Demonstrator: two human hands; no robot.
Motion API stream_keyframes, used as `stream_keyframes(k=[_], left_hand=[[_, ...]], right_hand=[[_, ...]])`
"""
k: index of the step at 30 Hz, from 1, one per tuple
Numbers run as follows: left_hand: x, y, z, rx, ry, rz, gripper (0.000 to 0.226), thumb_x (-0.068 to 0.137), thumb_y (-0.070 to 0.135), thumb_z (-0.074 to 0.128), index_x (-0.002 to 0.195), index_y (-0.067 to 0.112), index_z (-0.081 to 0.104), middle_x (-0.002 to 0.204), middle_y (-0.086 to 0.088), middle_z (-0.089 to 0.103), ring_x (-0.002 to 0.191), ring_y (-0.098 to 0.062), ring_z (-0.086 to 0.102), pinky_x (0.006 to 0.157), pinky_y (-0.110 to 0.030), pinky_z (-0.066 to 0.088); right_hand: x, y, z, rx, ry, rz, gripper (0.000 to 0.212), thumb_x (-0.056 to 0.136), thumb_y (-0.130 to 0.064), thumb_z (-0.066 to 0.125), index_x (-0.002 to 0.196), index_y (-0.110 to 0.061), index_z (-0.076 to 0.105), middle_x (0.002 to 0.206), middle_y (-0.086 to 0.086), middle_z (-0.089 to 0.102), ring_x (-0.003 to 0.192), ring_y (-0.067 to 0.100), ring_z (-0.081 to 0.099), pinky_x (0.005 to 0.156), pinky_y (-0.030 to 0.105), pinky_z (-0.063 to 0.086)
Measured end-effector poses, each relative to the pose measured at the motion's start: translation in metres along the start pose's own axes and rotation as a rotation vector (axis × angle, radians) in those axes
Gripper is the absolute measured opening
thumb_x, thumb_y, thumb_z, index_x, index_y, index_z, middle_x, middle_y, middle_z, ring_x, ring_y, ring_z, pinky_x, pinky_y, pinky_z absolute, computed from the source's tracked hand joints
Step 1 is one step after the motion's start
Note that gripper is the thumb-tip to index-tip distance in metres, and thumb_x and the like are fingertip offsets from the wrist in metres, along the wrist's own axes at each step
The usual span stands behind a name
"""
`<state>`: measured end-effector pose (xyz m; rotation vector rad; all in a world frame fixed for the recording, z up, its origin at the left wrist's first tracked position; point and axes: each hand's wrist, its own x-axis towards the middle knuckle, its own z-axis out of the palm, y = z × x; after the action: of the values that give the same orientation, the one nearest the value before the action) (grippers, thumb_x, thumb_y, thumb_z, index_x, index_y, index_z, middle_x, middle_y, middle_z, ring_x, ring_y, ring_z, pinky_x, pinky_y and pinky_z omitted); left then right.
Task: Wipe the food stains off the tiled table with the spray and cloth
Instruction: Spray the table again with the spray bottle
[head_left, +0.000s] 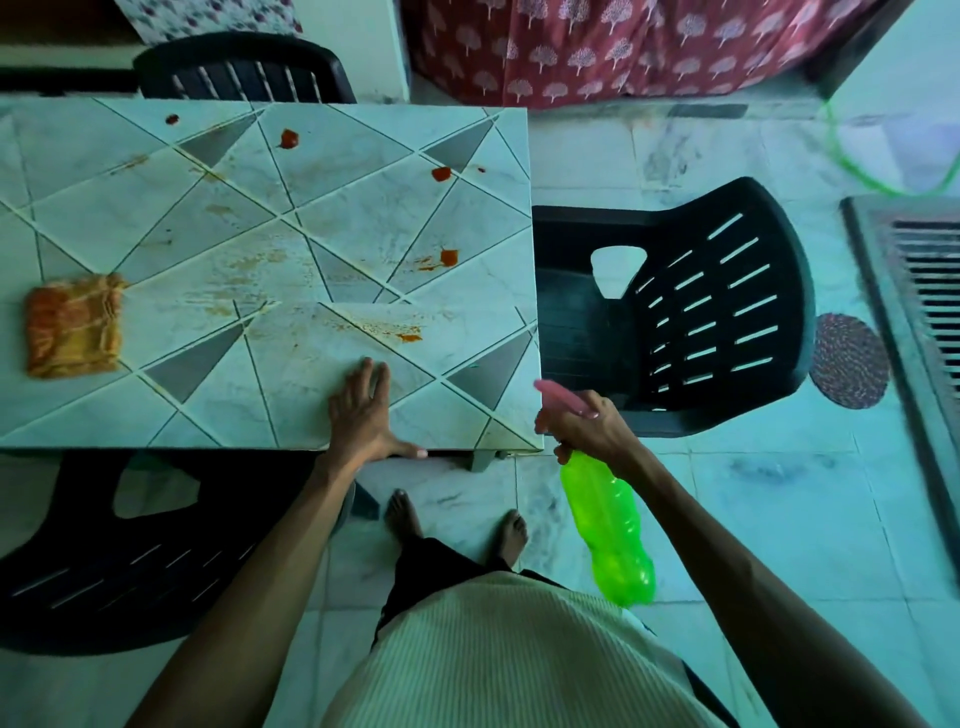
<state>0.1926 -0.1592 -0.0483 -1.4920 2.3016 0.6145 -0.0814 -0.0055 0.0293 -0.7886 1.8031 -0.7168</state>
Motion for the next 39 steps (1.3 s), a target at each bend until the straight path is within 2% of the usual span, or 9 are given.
stream_keyframes(k=[5,12,17,20,24,29,33,37,39], left_hand=[[-0.004,-0.011,-0.003,0.033,0.032,0.052,0.148,0.049,0.065,0.086,0.157,0.017,-0.002,0.164,-0.005,-0.012,0.151,-0.031,-0.001,0.115,-0.058,0.016],[-0.008,-0.015,0.002,0.014,0.121,0.092,0.144,0.046,0.062,0.088,0.157,0.015,0.01,0.165,-0.007,0.002,0.148,-0.033,0.014,0.114,-0.054,0.02],[-0.01,-0.021,0.005,-0.019,0.156,0.131,0.142,0.045,0.066,0.086,0.157,0.014,0.016,0.165,-0.007,0.007,0.148,-0.033,0.016,0.115,-0.051,0.019],[-0.013,-0.032,0.004,-0.024,0.184,0.16,0.139,0.045,0.066,0.086,0.155,0.012,0.022,0.163,-0.009,0.015,0.145,-0.035,0.021,0.114,-0.049,0.021],[-0.02,-0.063,0.002,-0.037,0.217,0.143,0.136,0.044,0.063,0.088,0.153,0.01,0.027,0.16,-0.011,0.022,0.142,-0.037,0.025,0.111,-0.049,0.025],[-0.023,-0.112,0.0,-0.043,0.241,0.146,0.131,0.046,0.063,0.087,0.152,0.009,0.031,0.158,-0.012,0.027,0.141,-0.037,0.027,0.11,-0.05,0.026],[-0.023,-0.138,-0.001,-0.064,0.291,0.172,0.123,0.049,0.059,0.088,0.15,0.012,0.035,0.155,-0.011,0.032,0.14,-0.034,0.03,0.107,-0.049,0.03],[-0.017,-0.155,-0.003,-0.086,0.319,0.237,0.116,0.051,0.058,0.087,0.147,0.015,0.04,0.152,-0.011,0.035,0.138,-0.033,0.032,0.106,-0.049,0.031],[-0.014,-0.161,-0.005,-0.101,0.328,0.267,0.114,0.051,0.058,0.087,0.146,0.014,0.041,0.151,-0.012,0.036,0.138,-0.033,0.033,0.107,-0.048,0.03]], right_hand=[[-0.008,0.01,0.017,-0.166,-0.189,0.031,0.048,0.071,-0.017,0.049,0.11,-0.031,0.073,0.074,0.01,0.073,0.058,0.035,0.068,0.058,0.041,0.06],[-0.012,0.029,0.017,-0.455,-0.111,0.073,0.046,0.079,-0.018,0.048,0.117,-0.034,0.069,0.056,0.001,0.067,0.052,0.015,0.07,0.079,0.033,0.059],[-0.023,0.025,0.023,-0.435,-0.151,0.055,0.031,0.083,-0.012,0.051,0.104,-0.007,0.073,0.061,-0.031,0.064,0.049,0.018,0.07,0.066,0.025,0.056],[-0.029,0.01,0.043,-0.439,-0.171,-0.025,0.026,0.088,-0.017,0.053,0.091,0.005,0.066,0.067,-0.017,0.071,0.049,0.015,0.07,0.071,0.028,0.058],[-0.023,-0.016,0.09,-0.454,-0.226,-0.036,0.024,0.081,-0.01,0.049,0.083,0.007,0.066,0.077,-0.018,0.074,0.051,0.02,0.071,0.059,0.023,0.054],[-0.015,-0.038,0.134,-0.447,-0.231,-0.025,0.027,0.081,-0.011,0.049,0.094,0.005,0.066,0.067,-0.042,0.06,0.047,0.011,0.069,0.069,0.016,0.053],[-0.016,-0.045,0.16,-0.425,-0.147,0.042,0.029,0.078,-0.021,0.045,0.077,0.0,0.066,0.083,0.0,0.078,0.051,0.009,0.069,0.077,0.027,0.057],[-0.019,-0.06,0.177,-0.337,-0.081,0.029,0.02,0.084,-0.011,0.053,0.089,-0.002,0.07,0.077,-0.032,0.068,0.05,0.018,0.07,0.067,0.025,0.056],[-0.022,-0.073,0.185,-0.274,-0.044,0.023,0.022,0.086,-0.018,0.058,0.097,-0.004,0.071,0.082,-0.015,0.074,0.051,0.02,0.07,0.067,0.027,0.055]])
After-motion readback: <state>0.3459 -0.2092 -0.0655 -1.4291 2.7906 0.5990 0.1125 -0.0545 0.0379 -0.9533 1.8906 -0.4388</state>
